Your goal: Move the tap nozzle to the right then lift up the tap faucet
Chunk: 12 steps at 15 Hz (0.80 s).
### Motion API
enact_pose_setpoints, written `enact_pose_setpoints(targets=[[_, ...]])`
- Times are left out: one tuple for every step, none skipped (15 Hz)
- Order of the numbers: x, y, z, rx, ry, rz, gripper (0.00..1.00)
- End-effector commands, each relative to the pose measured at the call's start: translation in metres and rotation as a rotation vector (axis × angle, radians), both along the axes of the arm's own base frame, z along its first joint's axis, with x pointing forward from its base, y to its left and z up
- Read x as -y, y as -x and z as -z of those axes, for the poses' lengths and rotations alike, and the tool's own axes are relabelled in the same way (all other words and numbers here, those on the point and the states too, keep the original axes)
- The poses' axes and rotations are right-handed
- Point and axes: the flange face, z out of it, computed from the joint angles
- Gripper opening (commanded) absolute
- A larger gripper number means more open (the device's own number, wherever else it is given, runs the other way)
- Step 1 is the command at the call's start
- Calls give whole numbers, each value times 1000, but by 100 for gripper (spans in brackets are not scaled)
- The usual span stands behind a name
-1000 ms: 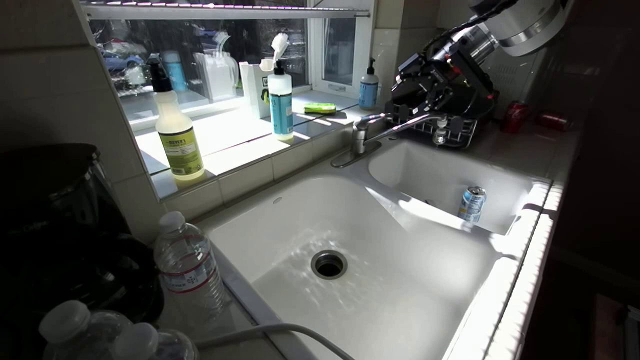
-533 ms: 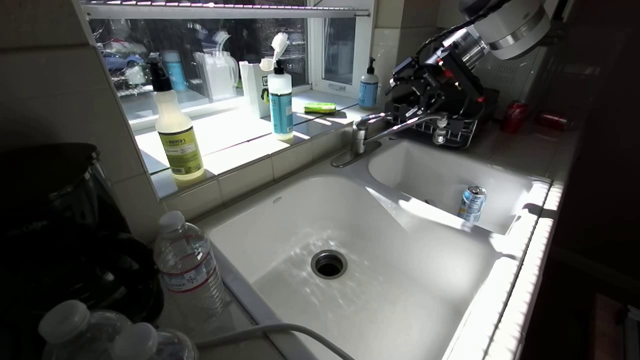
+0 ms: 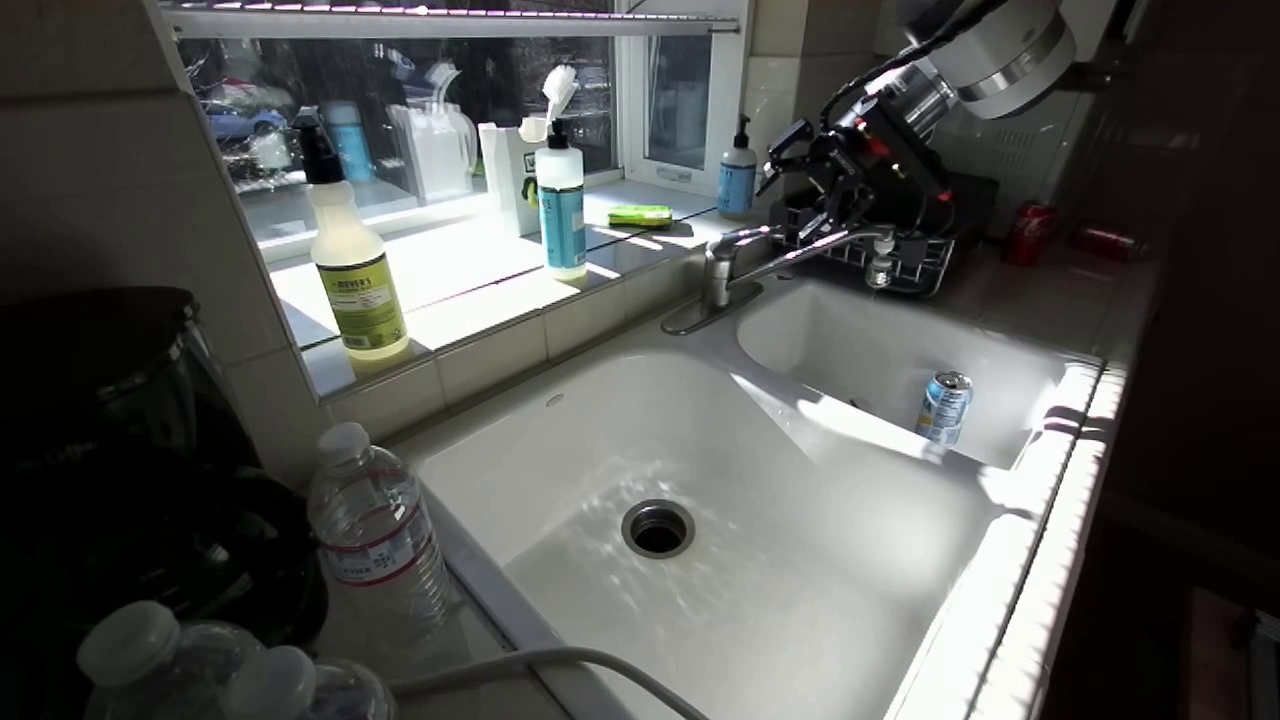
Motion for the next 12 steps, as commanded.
enact_pose_setpoints(targets=[[-10, -6, -17, -25, 79, 30, 100], [-12, -6, -23, -32, 103, 35, 100], [-15, -6, -27, -44, 129, 48, 100], [-21, -5, -32, -60, 135, 62, 100], [-26, -4, -36, -75, 138, 71, 100], [-33, -3, -39, -83, 140, 79, 100], [-39, -2, -41, -78, 144, 95, 100], [-44, -1, -44, -76, 154, 112, 100], [-48, -1, -45, -66, 167, 133, 100], [-51, -1, -47, -49, 181, 156, 100], [-54, 0, -46, -29, 194, 179, 100], [-58, 0, -44, -15, 206, 199, 100]])
